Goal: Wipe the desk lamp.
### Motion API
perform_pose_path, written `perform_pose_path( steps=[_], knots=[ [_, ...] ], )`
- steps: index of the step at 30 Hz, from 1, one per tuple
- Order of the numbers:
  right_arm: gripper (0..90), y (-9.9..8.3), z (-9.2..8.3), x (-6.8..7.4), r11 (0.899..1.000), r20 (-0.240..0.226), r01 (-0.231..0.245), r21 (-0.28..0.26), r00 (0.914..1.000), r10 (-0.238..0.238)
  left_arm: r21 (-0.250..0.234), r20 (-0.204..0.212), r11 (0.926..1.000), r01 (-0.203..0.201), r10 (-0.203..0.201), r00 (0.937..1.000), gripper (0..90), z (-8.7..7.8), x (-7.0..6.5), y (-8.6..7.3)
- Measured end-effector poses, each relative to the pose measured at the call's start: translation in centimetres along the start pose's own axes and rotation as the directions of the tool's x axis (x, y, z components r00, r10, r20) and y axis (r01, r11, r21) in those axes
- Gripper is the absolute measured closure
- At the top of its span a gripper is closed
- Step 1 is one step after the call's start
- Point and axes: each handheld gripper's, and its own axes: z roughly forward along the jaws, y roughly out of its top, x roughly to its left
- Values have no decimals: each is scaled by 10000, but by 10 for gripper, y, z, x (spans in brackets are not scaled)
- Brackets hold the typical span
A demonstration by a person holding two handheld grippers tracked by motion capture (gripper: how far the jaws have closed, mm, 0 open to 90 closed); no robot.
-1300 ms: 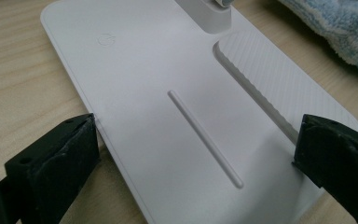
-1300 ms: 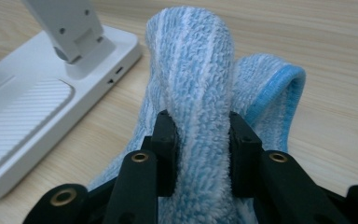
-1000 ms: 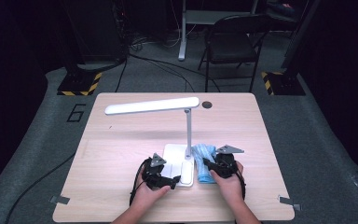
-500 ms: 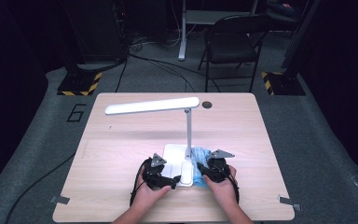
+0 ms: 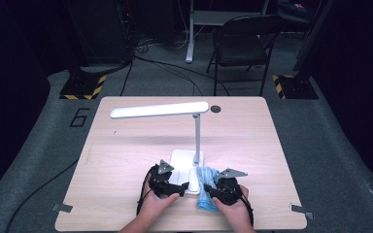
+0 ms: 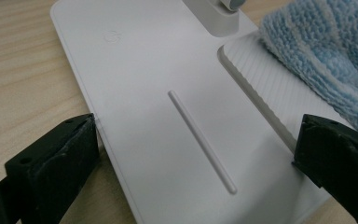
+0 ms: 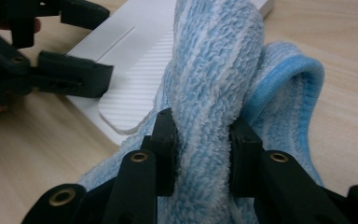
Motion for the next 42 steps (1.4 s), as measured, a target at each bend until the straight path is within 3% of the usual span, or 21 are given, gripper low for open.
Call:
perform_pose_path(
  steps=[15, 20, 24, 30, 35, 42],
  knots=[
    [680, 1, 9, -5, 9998, 236, -71, -206, 9997, 75, -19, -164, 9999, 115, -115, 9998, 1, 0, -2, 0],
    [679, 9, 16, -14, 9986, 403, -363, -392, 9985, 379, -82, -309, 9999, 127, -129, 9994, 1, 0, -3, -1],
    [675, 19, 23, -23, 9945, 424, -961, -413, 9943, 978, -92, -426, 9997, 209, -212, 9989, 0, 1, -5, 0],
    [671, 30, 32, -31, 9930, 776, -1069, -494, 9908, 1105, -83, -520, 9997, 251, -255, 9983, 0, 1, -5, 0],
    [686, 26, 30, -25, 9967, 976, -650, -490, 9928, 696, -121, -576, 9993, 353, -359, 9977, 1, 1, -6, 0],
    [690, 13, 17, -13, 9988, 534, -414, -268, 9977, 428, -152, -611, 9988, 475, -483, 9970, 3, 1, -7, -1]
  ],
)
